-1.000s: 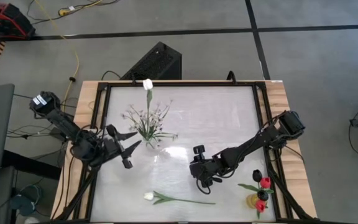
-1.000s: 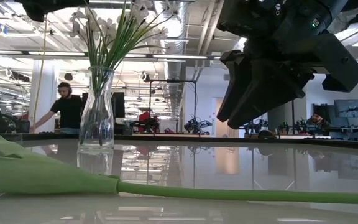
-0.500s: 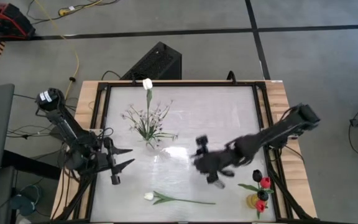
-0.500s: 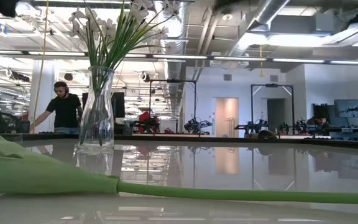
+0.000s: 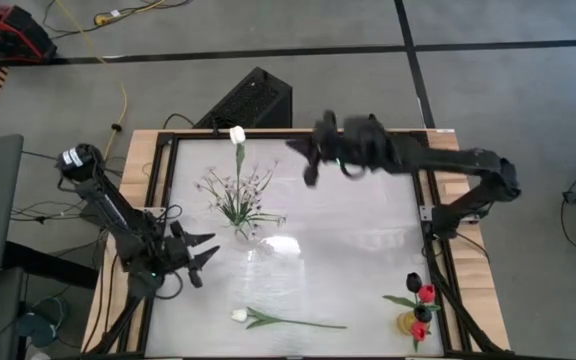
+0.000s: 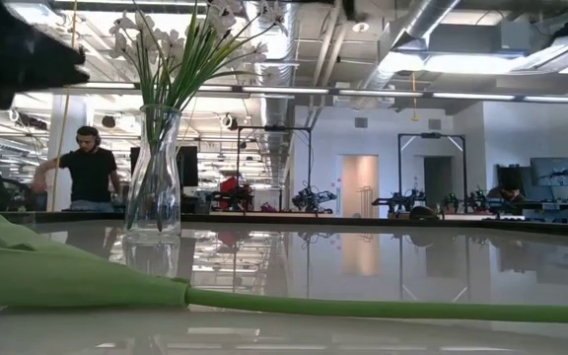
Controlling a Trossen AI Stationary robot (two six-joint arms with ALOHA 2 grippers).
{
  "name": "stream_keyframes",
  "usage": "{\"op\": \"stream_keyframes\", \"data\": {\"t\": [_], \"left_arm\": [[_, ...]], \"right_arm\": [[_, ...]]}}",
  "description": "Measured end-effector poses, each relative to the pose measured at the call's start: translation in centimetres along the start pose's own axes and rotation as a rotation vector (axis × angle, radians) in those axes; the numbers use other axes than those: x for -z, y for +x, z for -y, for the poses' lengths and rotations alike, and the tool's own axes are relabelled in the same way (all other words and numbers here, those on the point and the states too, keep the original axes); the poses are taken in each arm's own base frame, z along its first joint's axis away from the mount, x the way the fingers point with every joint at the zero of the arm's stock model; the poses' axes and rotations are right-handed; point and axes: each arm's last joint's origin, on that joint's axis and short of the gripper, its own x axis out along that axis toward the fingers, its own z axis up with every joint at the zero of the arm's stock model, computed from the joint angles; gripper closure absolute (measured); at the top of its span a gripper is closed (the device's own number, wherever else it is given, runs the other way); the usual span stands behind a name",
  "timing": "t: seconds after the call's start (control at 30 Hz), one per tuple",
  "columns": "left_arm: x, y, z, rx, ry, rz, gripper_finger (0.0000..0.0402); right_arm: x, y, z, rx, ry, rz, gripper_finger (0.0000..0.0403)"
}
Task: Sort flowers into vase by color
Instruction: Put the top white flower into the transparent vase
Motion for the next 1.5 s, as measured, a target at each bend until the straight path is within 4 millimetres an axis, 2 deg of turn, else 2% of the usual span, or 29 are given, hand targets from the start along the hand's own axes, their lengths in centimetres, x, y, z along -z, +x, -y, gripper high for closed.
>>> {"op": "stream_keyframes", "data": {"t": [0.07,0.2,0.4,0.5,0.67,0.87,1.03,1.13,1.33,1.5], "left_arm": [[0.6,0.3,-0.3,0.011,-0.009,-0.033,0.0237],[1.0,0.6,-0.6,0.006,-0.006,-0.057,0.0237],[1.3,0.9,-0.5,0.083,0.039,-0.144,0.0237],[1.3,1.0,-0.5,0.089,0.041,-0.156,0.0237],[1.3,1.0,-0.5,0.091,0.063,-0.157,0.0237],[1.3,1.0,-0.5,0.093,0.081,-0.156,0.0237],[1.3,1.0,-0.5,0.093,0.077,-0.156,0.0237],[1.3,1.0,-0.5,0.093,0.069,-0.157,0.0237],[1.3,1.0,-0.5,0.099,0.065,-0.162,0.0237],[1.3,1.0,-0.5,0.099,0.061,-0.162,0.0237]], "right_arm": [[-0.7,1.5,1.4,0.001,0.052,-0.013,0.0386],[-1.0,5.0,2.5,0.024,0.101,-0.091,0.0386],[-1.0,9.8,2.2,0.009,0.128,-0.156,0.0386],[-1.1,11.4,1.6,0.001,0.138,-0.161,0.0386],[-2.1,12.1,0.0,-0.044,0.121,-0.13,0.0386],[-2.5,11.3,-2.0,-0.102,0.065,-0.148,0.0386],[-1.8,11.4,-1.1,0.023,0.046,-0.213,0.0385],[-1.5,11.8,-0.4,0.031,0.053,-0.213,0.0384],[-1.7,11.3,-2.1,-0.113,0.02,-0.219,0.0384],[-1.6,10.6,-1.9,0.026,-0.046,-0.262,0.0383]]}}
